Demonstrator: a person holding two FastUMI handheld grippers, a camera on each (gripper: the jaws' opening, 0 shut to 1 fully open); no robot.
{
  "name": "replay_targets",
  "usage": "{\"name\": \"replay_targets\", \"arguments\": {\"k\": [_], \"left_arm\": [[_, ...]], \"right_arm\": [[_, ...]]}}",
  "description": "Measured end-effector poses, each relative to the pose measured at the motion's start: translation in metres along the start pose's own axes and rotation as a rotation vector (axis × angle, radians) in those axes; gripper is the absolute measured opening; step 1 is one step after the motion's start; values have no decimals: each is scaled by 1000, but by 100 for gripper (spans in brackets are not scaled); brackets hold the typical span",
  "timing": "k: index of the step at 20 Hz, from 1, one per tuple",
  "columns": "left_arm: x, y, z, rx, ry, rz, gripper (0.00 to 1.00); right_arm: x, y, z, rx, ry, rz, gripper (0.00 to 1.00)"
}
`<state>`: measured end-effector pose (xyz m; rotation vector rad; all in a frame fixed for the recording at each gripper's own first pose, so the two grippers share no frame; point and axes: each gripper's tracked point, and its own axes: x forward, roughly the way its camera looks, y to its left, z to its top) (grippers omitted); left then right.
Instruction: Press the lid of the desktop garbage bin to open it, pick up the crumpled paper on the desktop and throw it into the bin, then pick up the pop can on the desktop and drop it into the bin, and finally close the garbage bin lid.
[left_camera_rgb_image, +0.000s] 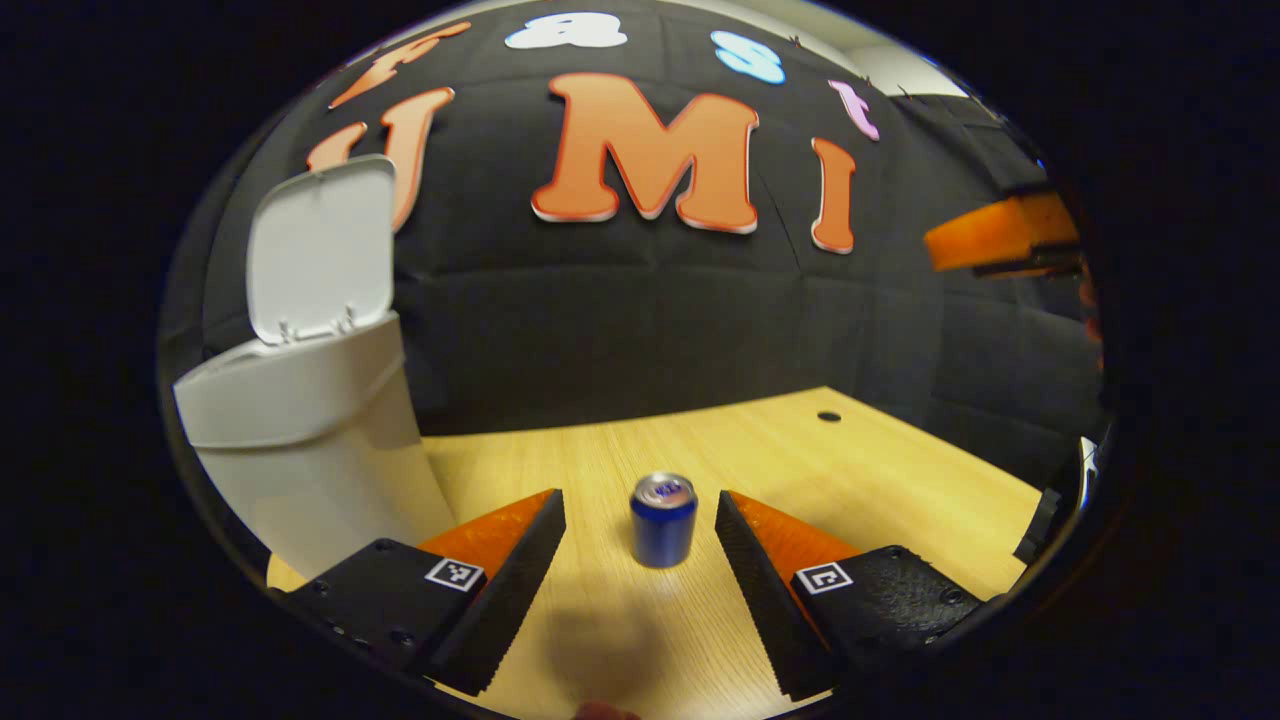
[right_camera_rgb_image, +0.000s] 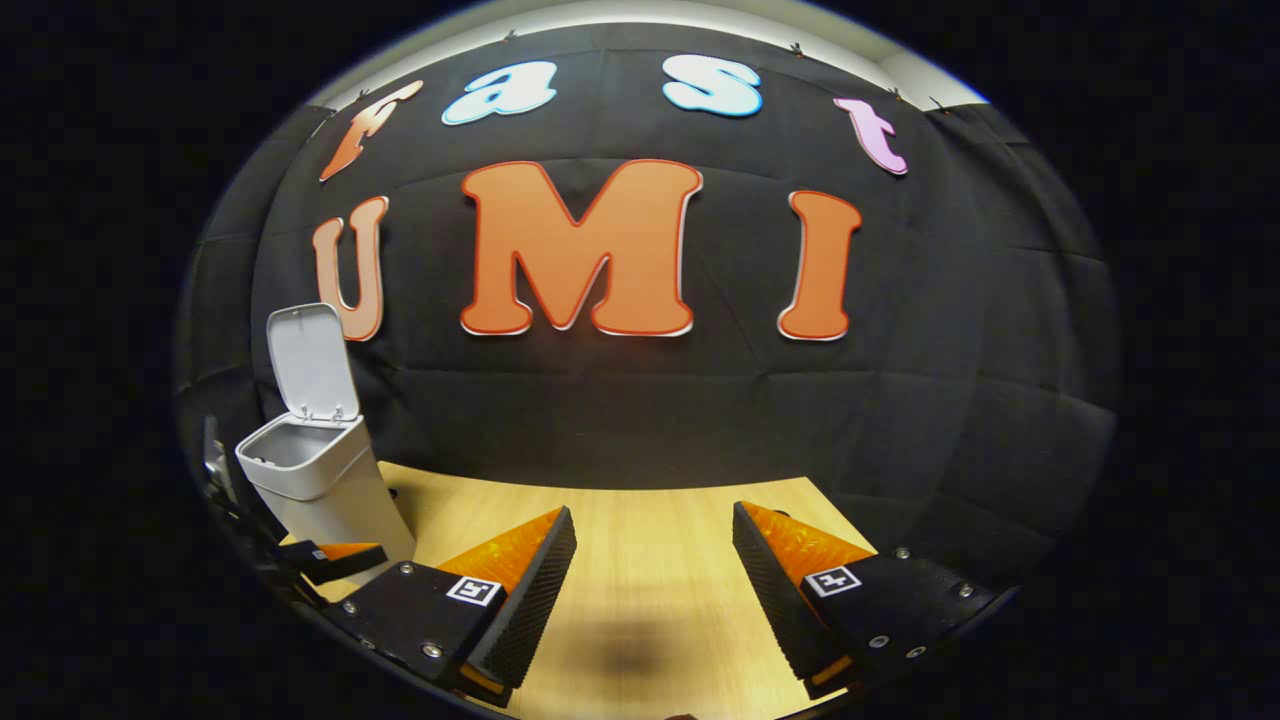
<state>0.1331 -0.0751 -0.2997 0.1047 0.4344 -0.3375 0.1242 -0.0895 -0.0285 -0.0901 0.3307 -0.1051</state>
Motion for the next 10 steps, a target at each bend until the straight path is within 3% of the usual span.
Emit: {"name": "replay_targets", "arguments": {"k": [4,10], "left_arm": [[56,-9,-44,27,91,-3,98],[128,-17,-74,94,113,-17,98]], "right_arm": [[-14,-24,-5,5,37,-47,94],[-19,-46,-6,6,71,-107,94]]}}
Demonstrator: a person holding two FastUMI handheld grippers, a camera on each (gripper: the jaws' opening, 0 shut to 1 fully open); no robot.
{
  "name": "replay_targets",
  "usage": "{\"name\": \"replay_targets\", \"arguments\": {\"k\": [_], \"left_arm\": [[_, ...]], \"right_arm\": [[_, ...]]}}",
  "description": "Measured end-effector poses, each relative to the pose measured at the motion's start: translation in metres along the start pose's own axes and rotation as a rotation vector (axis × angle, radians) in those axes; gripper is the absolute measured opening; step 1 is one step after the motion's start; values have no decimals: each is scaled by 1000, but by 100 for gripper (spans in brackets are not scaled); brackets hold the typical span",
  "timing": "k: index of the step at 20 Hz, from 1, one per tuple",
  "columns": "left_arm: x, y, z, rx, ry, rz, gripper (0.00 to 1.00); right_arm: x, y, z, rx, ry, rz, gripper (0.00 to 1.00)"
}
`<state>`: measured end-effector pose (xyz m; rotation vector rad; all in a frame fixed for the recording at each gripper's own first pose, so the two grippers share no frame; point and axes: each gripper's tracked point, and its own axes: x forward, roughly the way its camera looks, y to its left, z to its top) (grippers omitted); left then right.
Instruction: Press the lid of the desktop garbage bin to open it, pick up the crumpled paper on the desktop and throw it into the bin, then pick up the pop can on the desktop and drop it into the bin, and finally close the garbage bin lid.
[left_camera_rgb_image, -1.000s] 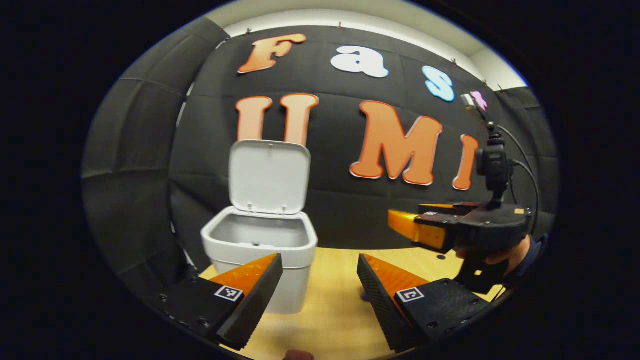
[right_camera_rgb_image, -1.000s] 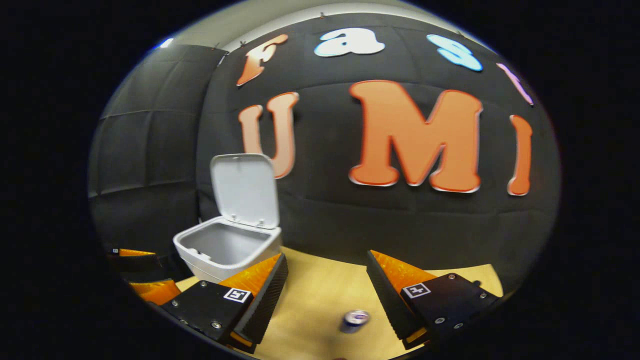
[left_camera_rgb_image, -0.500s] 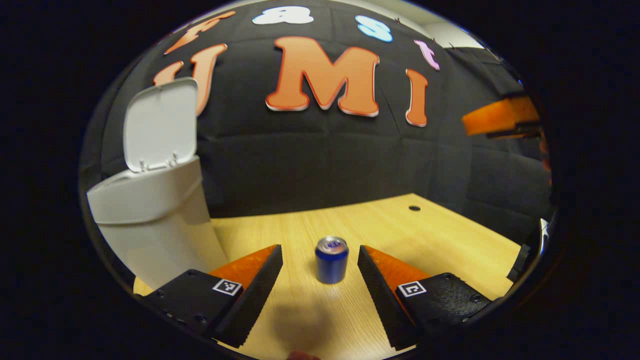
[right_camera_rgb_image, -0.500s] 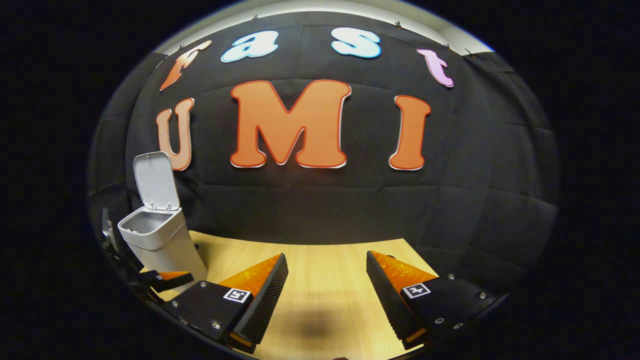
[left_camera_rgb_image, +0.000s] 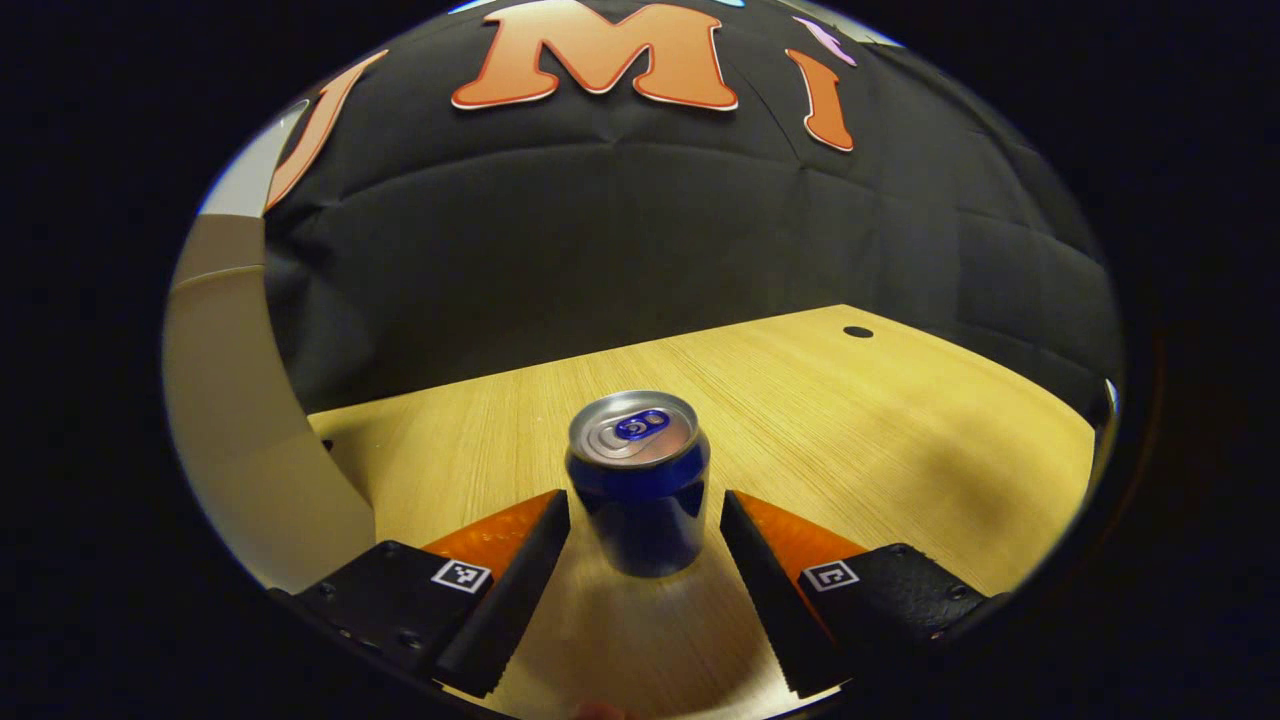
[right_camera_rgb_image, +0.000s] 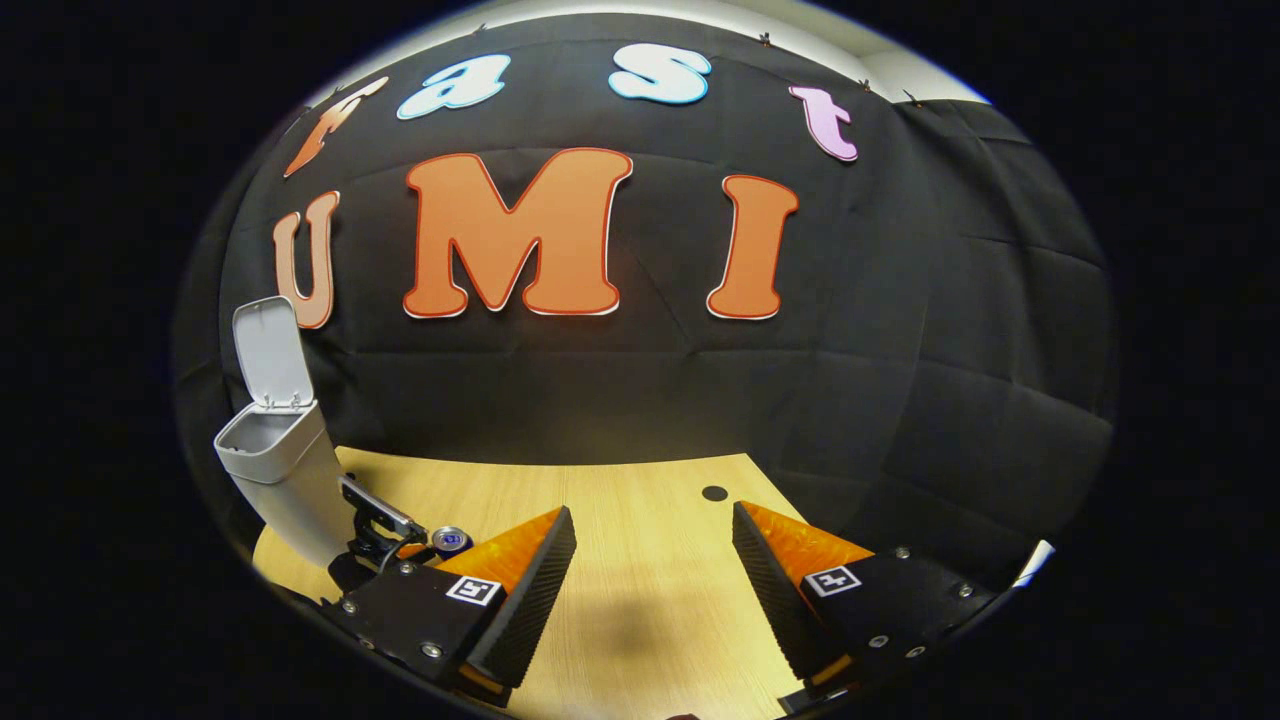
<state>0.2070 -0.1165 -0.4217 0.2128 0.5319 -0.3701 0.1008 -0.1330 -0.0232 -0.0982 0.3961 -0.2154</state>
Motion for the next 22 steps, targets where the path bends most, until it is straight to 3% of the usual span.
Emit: {"name": "replay_targets", "arguments": {"k": [5,6,7,13,18,22], "left_arm": [[9,-4,3,32,-17,-9,95],[8,-4,8,31,-31,-7,86],[4,-3,15,29,-44,-3,84],[-74,27,111,43,-248,37,77],[-170,115,207,-84,-374,175,77],[-238,207,245,-139,-409,315,77]], "right_arm": [[2,10,-1,-23,7,23,94],[2,12,-1,-27,6,28,94],[3,15,-2,-27,8,38,94],[7,37,2,29,-26,111,94],[13,60,3,59,-48,179,94],[16,79,2,97,-56,240,94]]}}
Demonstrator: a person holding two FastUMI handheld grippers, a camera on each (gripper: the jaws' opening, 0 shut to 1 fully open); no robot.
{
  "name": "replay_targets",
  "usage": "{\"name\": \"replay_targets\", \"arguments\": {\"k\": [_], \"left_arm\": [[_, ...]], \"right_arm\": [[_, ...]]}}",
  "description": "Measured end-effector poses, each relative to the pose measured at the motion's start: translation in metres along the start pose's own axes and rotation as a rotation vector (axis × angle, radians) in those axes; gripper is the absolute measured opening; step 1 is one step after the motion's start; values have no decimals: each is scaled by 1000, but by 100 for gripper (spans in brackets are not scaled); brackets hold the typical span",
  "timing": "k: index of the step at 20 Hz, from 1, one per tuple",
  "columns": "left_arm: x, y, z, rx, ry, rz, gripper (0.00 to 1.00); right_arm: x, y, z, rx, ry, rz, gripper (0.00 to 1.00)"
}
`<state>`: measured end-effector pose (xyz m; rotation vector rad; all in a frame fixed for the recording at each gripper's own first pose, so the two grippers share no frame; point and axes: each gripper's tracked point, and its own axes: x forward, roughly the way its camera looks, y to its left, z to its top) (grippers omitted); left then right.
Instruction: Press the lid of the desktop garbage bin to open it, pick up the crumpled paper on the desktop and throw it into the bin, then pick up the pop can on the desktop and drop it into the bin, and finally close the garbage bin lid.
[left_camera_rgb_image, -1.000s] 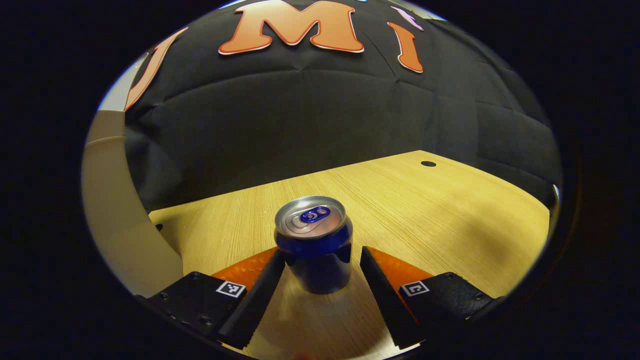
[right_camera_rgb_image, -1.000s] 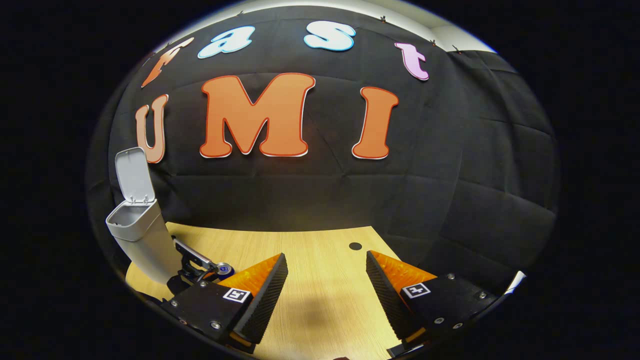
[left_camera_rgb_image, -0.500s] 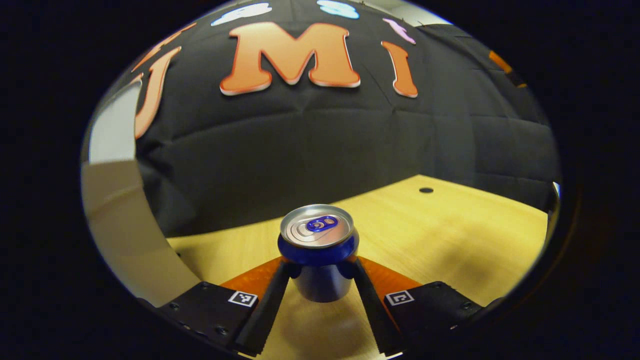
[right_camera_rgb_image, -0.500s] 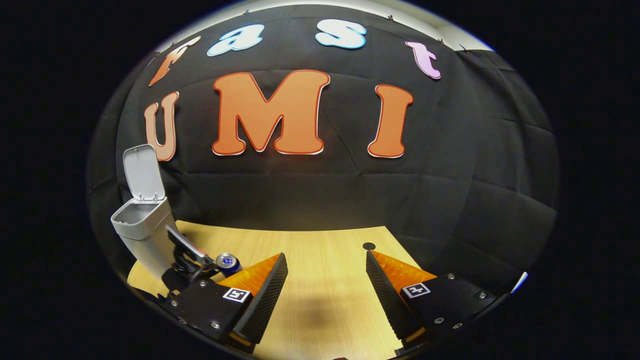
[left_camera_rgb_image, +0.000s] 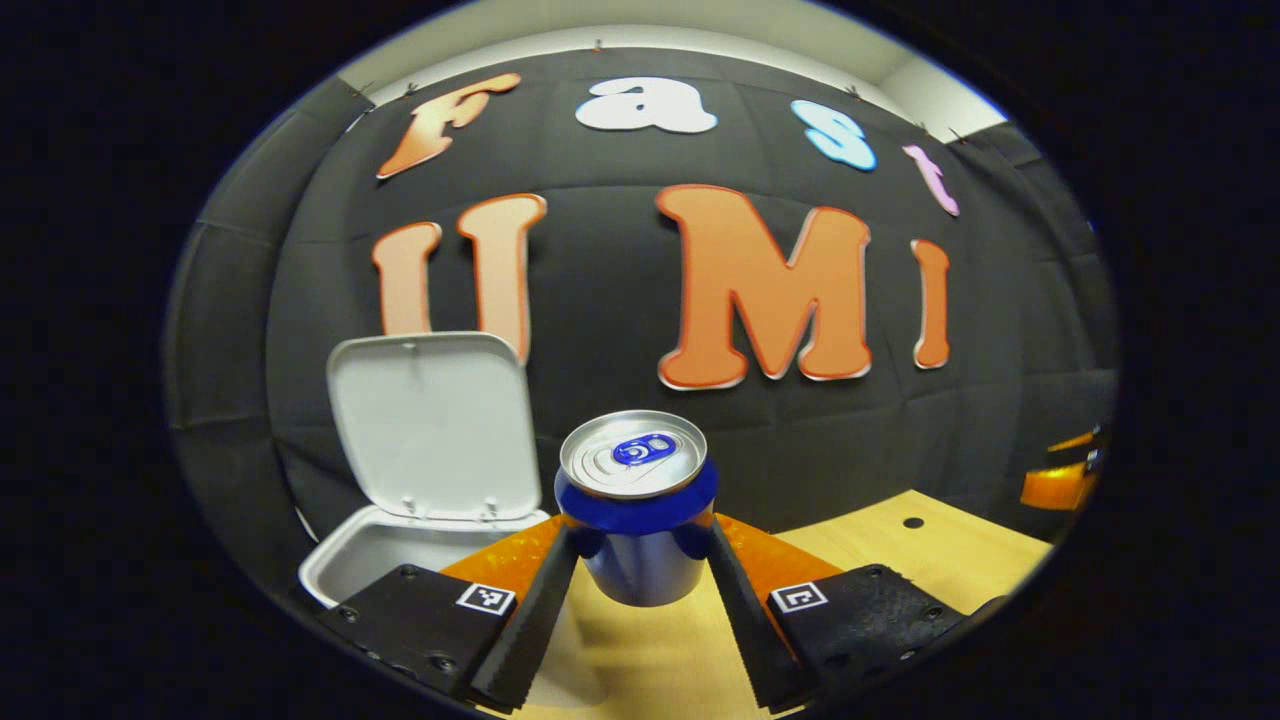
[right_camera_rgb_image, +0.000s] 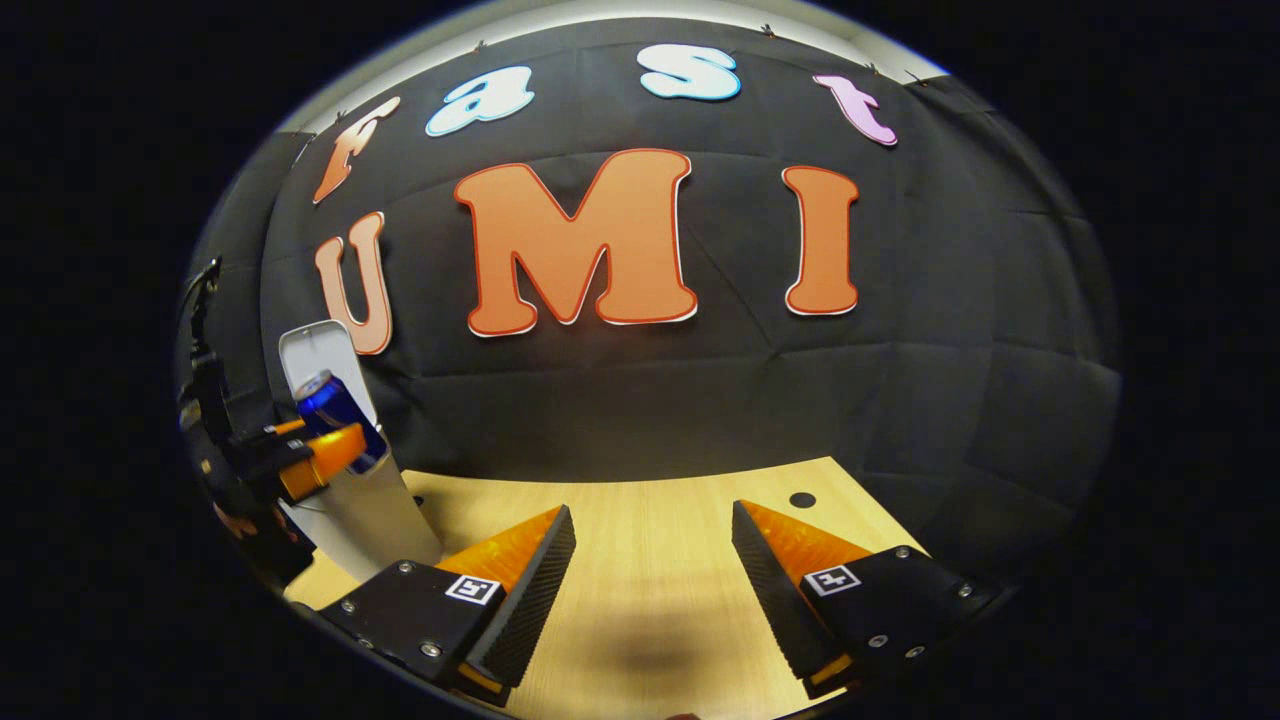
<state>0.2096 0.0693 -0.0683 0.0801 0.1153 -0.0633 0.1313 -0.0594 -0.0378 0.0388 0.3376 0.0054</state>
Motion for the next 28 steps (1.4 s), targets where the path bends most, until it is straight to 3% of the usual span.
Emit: {"name": "replay_targets", "arguments": {"k": [3,6,8,12,18,23,28], "left_arm": [[5,73,20,32,-16,108,77],[18,100,-14,-38,26,115,77],[30,121,-51,-76,92,162,78],[34,122,-82,-139,165,178,78],[28,114,-103,-125,266,166,85],[15,119,-90,-133,228,200,91],[-19,108,-38,-126,103,210,94]], "right_arm": [[0,8,-1,8,-14,35,94],[1,19,-6,11,-4,55,94],[-1,20,-12,3,6,59,94],[-7,11,-12,-10,0,45,94],[-8,2,-21,4,17,34,94],[-8,3,-20,8,13,42,94],[-11,7,-14,14,-6,55,94]]}}
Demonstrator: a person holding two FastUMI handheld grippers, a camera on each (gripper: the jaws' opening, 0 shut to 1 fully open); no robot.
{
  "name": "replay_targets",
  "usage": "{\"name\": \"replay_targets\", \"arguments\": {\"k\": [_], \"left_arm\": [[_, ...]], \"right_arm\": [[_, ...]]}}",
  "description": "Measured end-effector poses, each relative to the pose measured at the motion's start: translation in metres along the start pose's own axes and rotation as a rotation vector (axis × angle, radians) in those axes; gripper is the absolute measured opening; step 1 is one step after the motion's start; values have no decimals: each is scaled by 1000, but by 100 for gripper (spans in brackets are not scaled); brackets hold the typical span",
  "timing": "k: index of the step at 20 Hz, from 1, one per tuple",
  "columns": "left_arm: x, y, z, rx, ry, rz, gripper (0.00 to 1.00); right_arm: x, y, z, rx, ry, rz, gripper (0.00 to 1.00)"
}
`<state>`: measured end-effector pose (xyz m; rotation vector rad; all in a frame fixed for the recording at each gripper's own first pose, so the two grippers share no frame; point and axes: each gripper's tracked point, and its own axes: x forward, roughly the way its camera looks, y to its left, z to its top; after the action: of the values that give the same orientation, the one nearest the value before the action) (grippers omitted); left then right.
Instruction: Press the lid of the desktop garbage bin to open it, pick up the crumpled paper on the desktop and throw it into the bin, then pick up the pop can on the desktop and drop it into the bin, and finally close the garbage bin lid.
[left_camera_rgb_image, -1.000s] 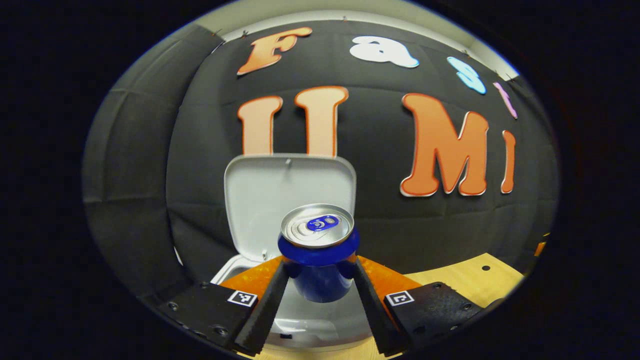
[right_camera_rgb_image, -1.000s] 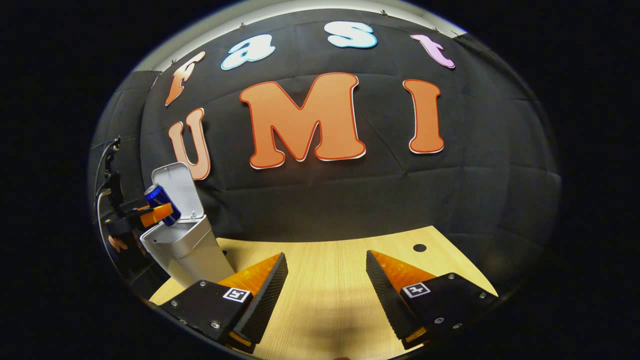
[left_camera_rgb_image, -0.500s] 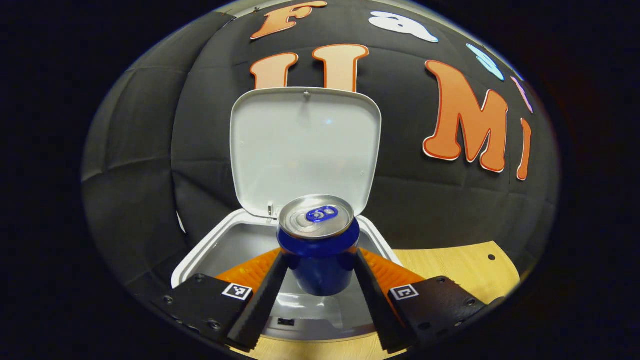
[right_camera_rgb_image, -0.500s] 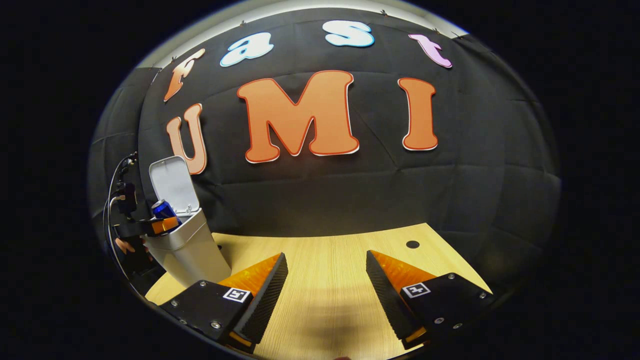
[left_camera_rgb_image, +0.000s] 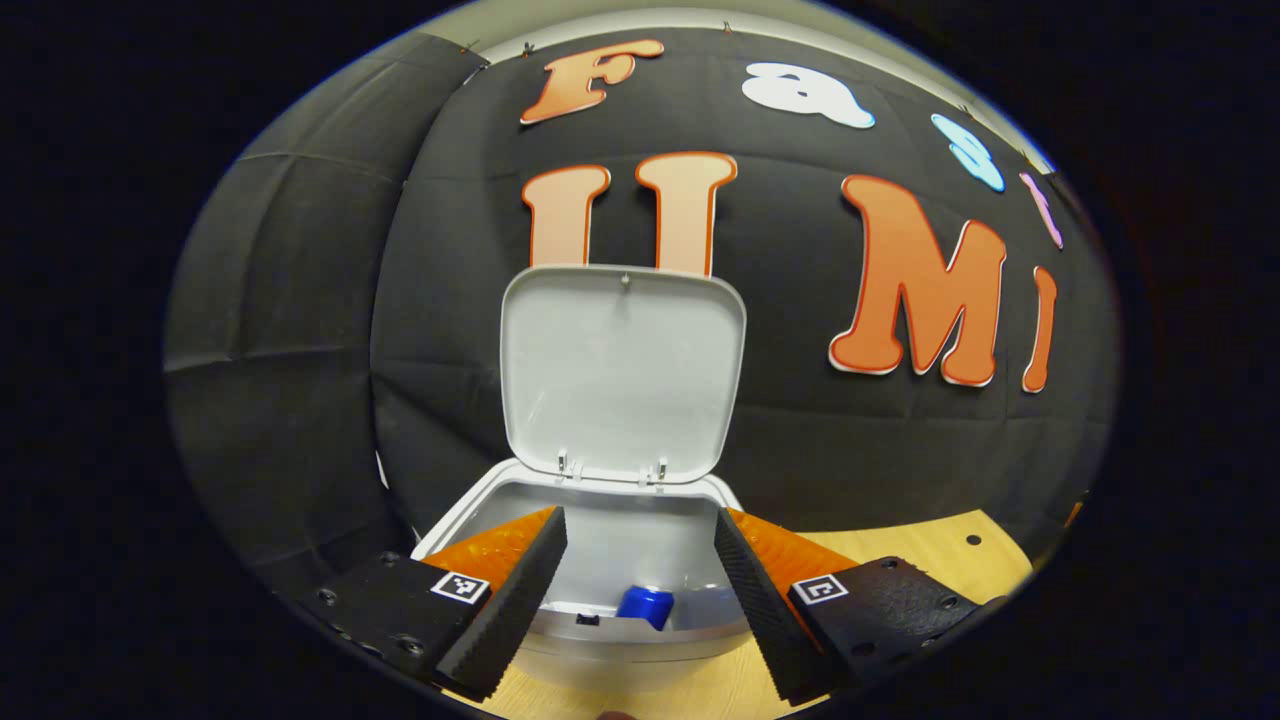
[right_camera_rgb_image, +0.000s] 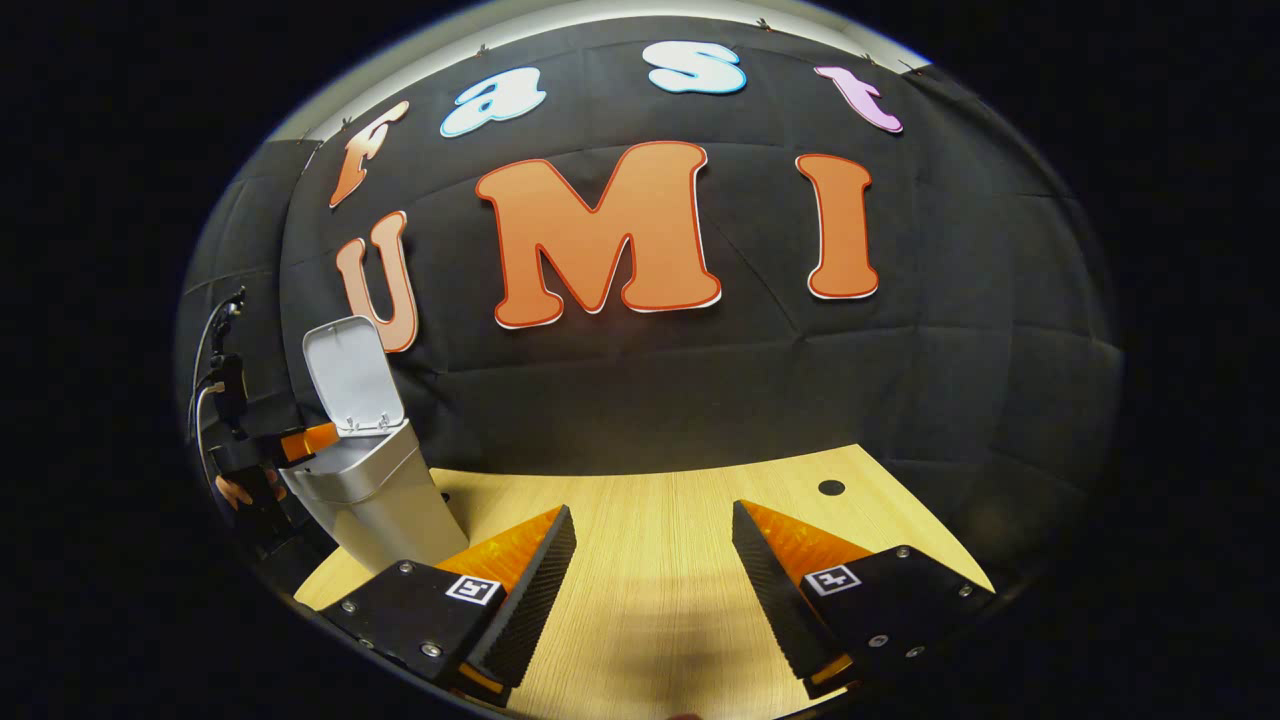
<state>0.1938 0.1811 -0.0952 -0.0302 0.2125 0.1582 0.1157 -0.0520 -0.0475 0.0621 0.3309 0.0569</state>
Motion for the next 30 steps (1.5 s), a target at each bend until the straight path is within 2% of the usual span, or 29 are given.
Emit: {"name": "replay_targets", "arguments": {"k": [4,8,10,13,17,20,22,25,26,30], "left_arm": [[-40,-27,26,35,-66,-50,94],[-57,-42,44,91,-106,-78,93],[-63,-48,63,91,-131,-96,94],[-59,-43,110,101,-194,-77,93],[-12,-25,182,109,-306,-62,92],[49,-9,204,55,-279,-66,92],[90,1,207,51,-227,-53,93],[136,-1,207,120,-161,-61,90],[147,4,199,142,-129,-38,89],[156,1,174,124,-48,-63,90]], "right_arm": [[-3,6,0,-10,-8,13,94],[-5,17,-4,-19,3,40,94],[-8,18,-4,-27,-1,44,94],[-8,18,-5,-33,6,44,94],[-6,17,-4,-36,4,40,94],[-2,14,-6,-34,9,31,94],[1,9,-5,-28,9,17,94],[5,0,-6,-18,11,-8,94],[6,-2,-8,-13,14,-14,94],[9,-7,-12,-5,24,-28,94]]}}
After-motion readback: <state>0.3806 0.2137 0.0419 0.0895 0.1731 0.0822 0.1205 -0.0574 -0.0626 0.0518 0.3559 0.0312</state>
